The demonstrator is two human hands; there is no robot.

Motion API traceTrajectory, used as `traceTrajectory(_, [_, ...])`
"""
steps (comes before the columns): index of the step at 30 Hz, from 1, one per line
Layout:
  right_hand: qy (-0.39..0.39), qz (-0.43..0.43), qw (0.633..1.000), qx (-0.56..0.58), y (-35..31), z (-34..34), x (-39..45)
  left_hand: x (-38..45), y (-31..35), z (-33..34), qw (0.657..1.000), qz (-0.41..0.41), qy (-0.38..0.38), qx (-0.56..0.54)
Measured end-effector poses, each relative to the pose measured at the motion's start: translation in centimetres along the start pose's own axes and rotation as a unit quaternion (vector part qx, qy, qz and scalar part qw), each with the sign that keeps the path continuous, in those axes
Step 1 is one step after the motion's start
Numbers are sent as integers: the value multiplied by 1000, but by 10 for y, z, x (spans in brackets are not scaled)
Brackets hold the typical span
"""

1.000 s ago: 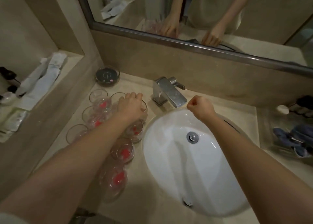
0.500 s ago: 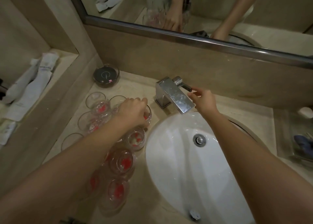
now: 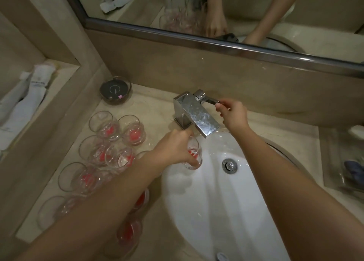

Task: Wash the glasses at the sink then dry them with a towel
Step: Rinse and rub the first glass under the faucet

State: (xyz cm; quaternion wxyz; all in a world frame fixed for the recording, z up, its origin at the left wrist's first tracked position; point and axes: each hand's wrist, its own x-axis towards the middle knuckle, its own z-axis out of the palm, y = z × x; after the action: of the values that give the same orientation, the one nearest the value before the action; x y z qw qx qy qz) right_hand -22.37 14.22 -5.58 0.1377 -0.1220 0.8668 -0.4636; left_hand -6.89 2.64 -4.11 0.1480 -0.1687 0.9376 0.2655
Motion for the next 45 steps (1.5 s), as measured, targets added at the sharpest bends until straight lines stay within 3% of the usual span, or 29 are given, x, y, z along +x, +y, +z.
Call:
traceTrajectory(12, [-18, 19, 998, 50, 4, -4, 2, 3, -2, 20, 994, -24, 35, -99])
traceTrajectory(16, [-49, 114, 985, 121, 30, -8, -25, 7, 0, 25, 986, -32, 66, -151])
traceTrajectory(21, [-206, 332, 905, 171, 68, -1, -74, 9, 3, 28, 956, -67, 47, -281])
traceTrajectory(25, [-290, 406, 813, 301, 70, 9, -96, 12, 5, 33, 932, -90, 2, -352])
traceTrajectory(29, [-224, 389, 798, 402, 66, 12, -99, 13, 5, 38, 903, -88, 20, -420])
traceTrajectory(34, [-162, 354, 806, 446, 75, 7, -100, 11, 10, 47, 890, -84, 54, -445])
traceTrajectory(38, [-116, 359, 788, 486, 82, 3, -102, 9, 8, 49, 866, -78, 73, -488])
traceTrajectory(45, [-89, 379, 753, 531, 83, 9, -107, 10, 13, 58, 872, -69, 79, -478])
